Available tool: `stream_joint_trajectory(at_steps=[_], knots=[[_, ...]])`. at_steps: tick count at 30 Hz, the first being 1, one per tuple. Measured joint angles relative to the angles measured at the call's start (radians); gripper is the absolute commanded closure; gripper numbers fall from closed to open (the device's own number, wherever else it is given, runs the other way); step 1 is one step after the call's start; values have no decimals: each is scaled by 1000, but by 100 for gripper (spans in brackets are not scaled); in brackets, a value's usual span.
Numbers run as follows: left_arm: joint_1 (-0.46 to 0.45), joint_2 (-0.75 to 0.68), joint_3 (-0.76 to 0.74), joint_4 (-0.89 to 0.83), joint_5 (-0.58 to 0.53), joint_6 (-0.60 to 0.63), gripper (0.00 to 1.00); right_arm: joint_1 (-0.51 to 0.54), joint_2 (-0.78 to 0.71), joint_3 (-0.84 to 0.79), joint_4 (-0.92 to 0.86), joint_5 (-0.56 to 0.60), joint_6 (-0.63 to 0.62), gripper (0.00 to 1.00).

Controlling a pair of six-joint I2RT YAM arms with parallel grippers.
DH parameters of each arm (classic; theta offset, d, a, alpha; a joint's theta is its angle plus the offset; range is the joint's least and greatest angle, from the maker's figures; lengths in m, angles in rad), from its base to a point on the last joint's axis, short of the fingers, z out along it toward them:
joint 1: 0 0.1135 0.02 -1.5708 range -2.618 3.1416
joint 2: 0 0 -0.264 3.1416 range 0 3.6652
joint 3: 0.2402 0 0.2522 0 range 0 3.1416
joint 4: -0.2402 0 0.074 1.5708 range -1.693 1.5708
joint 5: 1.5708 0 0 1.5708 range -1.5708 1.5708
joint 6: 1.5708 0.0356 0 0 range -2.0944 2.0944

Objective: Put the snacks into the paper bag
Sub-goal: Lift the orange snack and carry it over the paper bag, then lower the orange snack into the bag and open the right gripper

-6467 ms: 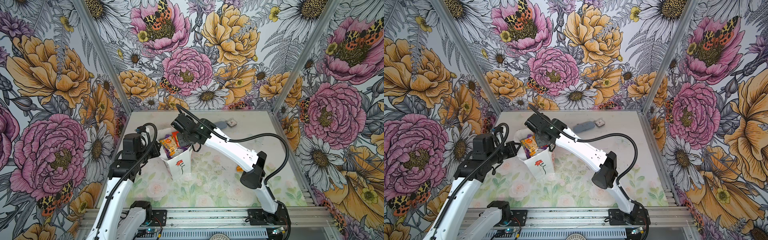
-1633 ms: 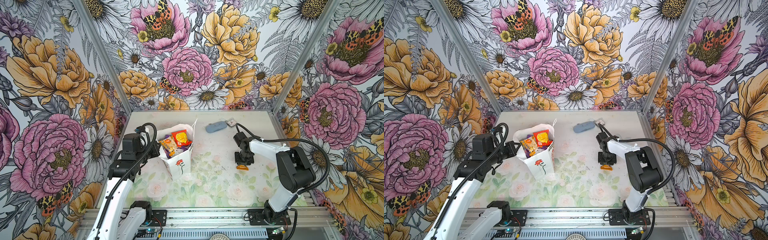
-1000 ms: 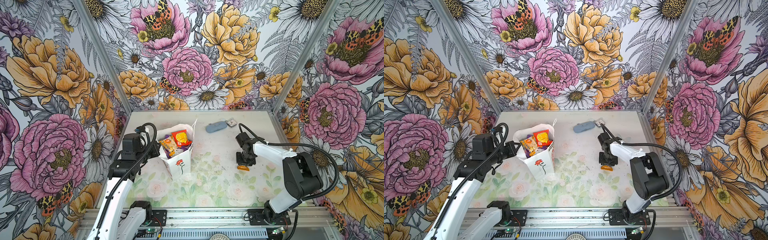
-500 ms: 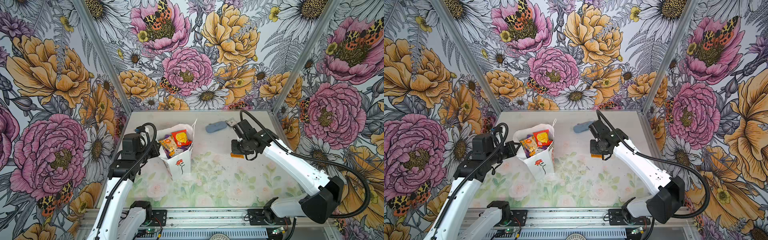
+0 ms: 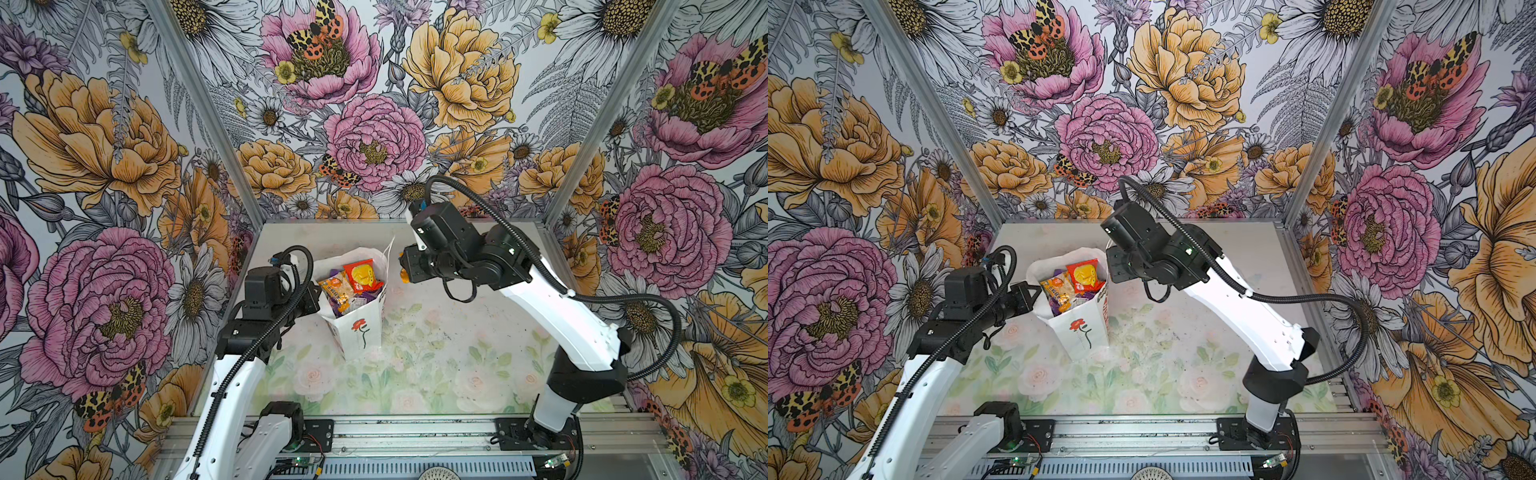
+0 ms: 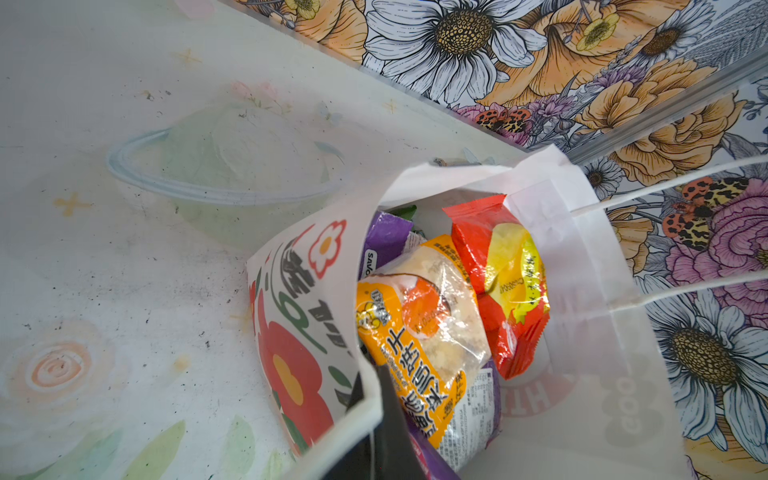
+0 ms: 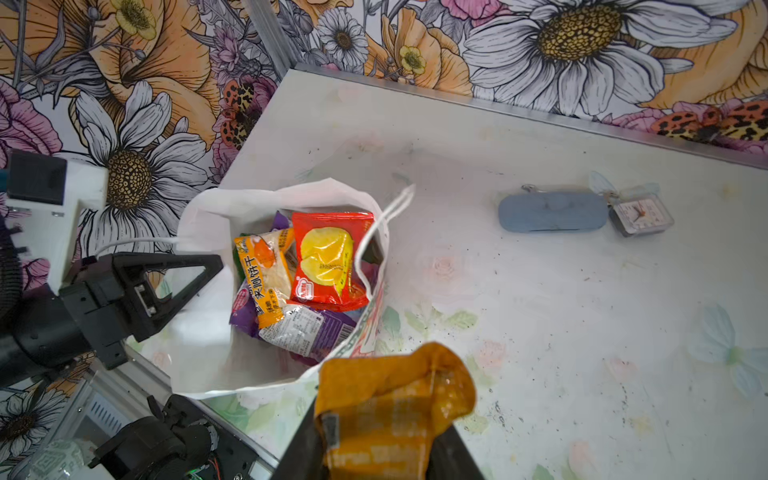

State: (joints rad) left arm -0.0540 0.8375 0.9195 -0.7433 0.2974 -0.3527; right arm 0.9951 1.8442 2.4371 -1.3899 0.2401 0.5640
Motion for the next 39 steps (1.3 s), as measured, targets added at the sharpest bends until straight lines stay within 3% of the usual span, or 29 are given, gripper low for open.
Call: stream_joint_trajectory(at_steps=[6,13,25,27,32,39], knots=[[0,0,0,0,0,0,96,53,217,272,-51,-34,-38,85],[0,0,0,0,0,0,96,66,282,297,-27,-114,-42,85],[0,0,0,0,3,0,96,61,410,304,5,-130,-42,82],[0,0,0,0,3,0,96,57,430,304,8,-130,-42,79],[0,0,0,0,3,0,96,44,455,304,13,-129,-42,57],[0,0,0,0,3,0,96,38,455,304,18,-116,-50,45]])
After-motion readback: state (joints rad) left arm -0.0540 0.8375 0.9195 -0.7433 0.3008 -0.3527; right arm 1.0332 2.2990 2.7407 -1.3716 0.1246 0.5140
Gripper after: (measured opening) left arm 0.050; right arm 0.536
